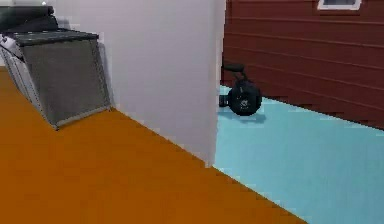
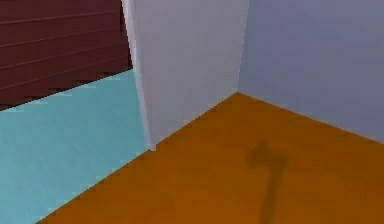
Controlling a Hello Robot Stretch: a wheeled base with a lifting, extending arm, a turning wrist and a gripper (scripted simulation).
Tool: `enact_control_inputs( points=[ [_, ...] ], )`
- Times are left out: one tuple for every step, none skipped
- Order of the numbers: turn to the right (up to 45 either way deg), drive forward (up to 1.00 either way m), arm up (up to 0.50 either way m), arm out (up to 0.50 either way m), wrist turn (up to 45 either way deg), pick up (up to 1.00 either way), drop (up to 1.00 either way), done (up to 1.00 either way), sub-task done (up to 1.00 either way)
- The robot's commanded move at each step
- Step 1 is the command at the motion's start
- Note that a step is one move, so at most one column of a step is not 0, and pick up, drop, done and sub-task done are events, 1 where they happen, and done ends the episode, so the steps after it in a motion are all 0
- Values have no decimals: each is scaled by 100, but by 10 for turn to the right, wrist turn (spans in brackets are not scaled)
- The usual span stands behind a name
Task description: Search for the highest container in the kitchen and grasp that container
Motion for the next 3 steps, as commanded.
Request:
enact_control_inputs(
  points=[
    [0, 55, 0, 0, 0, 0, 0, 0, 0],
    [-450, 0, 0, 0, 0, 0, 0, 0, 0],
    [0, 75, 0, 0, 0, 0, 0, 0, 0]
  ],
)
